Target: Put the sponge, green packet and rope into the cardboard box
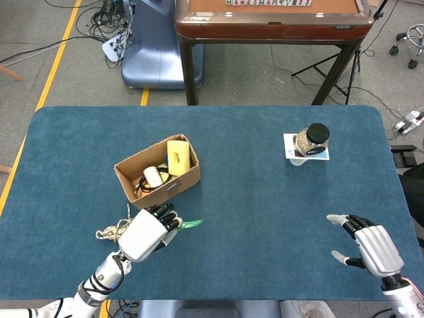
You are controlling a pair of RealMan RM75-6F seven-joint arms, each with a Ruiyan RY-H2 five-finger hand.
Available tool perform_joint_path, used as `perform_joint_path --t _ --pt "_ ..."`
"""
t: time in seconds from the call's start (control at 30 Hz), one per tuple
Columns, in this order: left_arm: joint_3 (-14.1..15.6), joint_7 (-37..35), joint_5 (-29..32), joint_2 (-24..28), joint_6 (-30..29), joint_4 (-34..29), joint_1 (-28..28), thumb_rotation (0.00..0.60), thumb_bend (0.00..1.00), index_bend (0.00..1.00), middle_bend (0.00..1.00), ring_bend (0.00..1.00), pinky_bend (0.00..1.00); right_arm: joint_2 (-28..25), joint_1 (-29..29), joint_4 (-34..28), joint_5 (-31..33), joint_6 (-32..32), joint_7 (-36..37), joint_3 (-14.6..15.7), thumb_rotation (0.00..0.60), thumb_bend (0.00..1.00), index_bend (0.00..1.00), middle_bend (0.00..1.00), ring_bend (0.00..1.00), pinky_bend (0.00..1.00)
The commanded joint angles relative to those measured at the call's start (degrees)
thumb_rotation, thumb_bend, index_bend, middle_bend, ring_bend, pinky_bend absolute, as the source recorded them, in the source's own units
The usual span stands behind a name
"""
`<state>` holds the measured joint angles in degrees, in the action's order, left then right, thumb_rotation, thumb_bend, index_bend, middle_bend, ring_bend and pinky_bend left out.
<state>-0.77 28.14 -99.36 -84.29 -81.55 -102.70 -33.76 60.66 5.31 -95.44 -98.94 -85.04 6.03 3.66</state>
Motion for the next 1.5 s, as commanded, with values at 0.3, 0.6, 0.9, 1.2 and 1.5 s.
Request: perform_joint_path --t 0.3,0.6,0.9,1.2,1.5 --pt "-16.2 5.4 17.7 -1.6 1.9 -3.5 -2.8 0.6 0.48 0.63 0.63 0.37 0.64 0.2 0.1 0.1 0.2 0.1 -0.1 -0.1 0.6 0.01 0.29 0.38 0.33 0.45" --pt "-21.2 15.6 32.5 -9.4 5.0 4.4 -7.6 0.6 0.48 0.6 0.61 0.33 0.42 0.1 0.3 0.2 0.3 0.4 0.2 0.0 0.6 0.01 0.29 0.38 0.33 0.45" --pt "-21.9 27.9 45.4 -9.8 4.8 2.8 -10.5 0.6 0.2 0.04 0.05 0.0 0.13 -0.1 0.4 0.3 0.1 0.4 0.7 0.1 0.6 0.01 0.29 0.38 0.33 0.45" --pt "-16.6 27.5 40.9 -5.2 0.5 -3.5 -7.4 0.6 0.17 0.0 0.0 0.0 0.13 0.2 0.6 0.2 -0.1 1.0 0.2 0.4 0.6 0.01 0.29 0.38 0.33 0.45" --pt "-9.1 26.2 38.1 3.8 -2.7 -10.7 -0.8 0.6 0.17 0.0 0.0 0.0 0.13 0.7 0.8 0.2 0.1 1.7 -0.8 0.4 0.6 0.01 0.29 0.38 0.33 0.45"
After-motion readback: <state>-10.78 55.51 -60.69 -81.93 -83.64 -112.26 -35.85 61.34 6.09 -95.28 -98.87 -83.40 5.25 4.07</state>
